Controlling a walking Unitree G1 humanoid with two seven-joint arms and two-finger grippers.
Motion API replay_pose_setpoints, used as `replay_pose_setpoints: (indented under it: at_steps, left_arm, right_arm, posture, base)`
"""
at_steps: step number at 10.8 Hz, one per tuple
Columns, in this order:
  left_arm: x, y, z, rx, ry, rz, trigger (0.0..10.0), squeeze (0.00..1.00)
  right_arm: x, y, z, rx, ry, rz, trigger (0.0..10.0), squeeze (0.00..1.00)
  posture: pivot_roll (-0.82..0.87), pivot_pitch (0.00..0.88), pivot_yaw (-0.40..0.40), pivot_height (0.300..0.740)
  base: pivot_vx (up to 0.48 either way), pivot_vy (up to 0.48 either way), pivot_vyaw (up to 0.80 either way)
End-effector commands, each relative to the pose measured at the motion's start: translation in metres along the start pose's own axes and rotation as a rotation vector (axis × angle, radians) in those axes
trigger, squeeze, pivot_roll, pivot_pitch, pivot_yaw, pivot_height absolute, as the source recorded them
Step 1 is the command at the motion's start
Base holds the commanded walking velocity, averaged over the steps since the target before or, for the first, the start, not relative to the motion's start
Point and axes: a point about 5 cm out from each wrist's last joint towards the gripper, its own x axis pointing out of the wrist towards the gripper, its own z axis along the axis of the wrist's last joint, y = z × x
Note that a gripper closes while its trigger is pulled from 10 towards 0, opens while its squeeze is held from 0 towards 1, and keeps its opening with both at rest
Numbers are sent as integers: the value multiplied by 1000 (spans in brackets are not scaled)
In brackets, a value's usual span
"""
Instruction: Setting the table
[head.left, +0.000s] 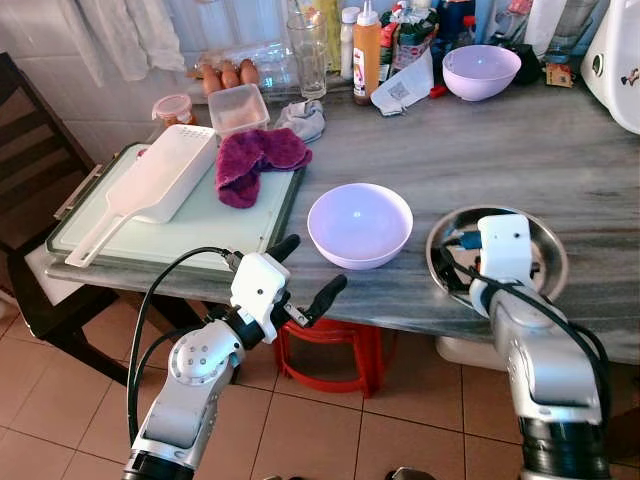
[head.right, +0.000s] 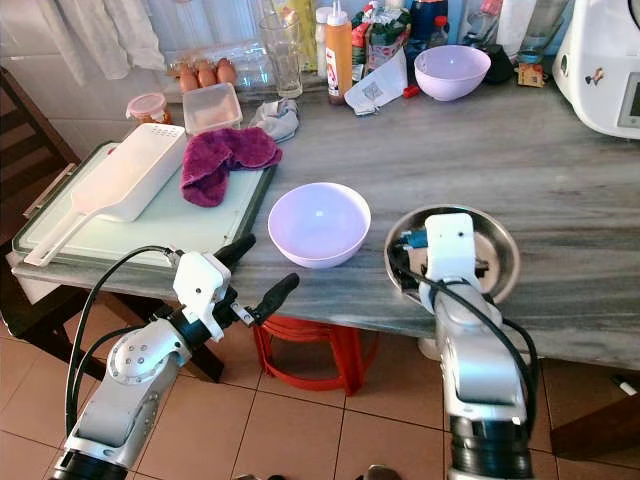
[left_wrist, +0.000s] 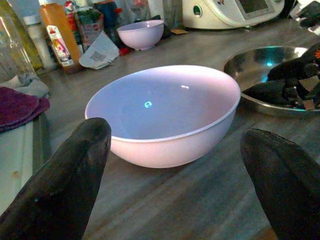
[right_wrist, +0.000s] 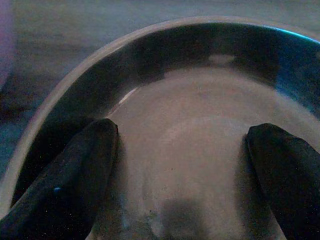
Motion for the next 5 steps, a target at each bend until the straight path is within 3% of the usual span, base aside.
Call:
replay_pose_setpoints:
  at_steps: [1,5]
  left_arm:
    - [-4,2,0,8,8,4,10000,0]
    - [-4,2,0,10,9,8,10000,0]
  right_arm:
    - [2,5,-1,14,10,20,10000,1000]
    - [3,17,10,57,-23,85,10000,1000]
  posture:
    - [-175,135,121,740]
    - [-173,133,116,740]
  base:
    - [0,0,0]
    - [0,0,0]
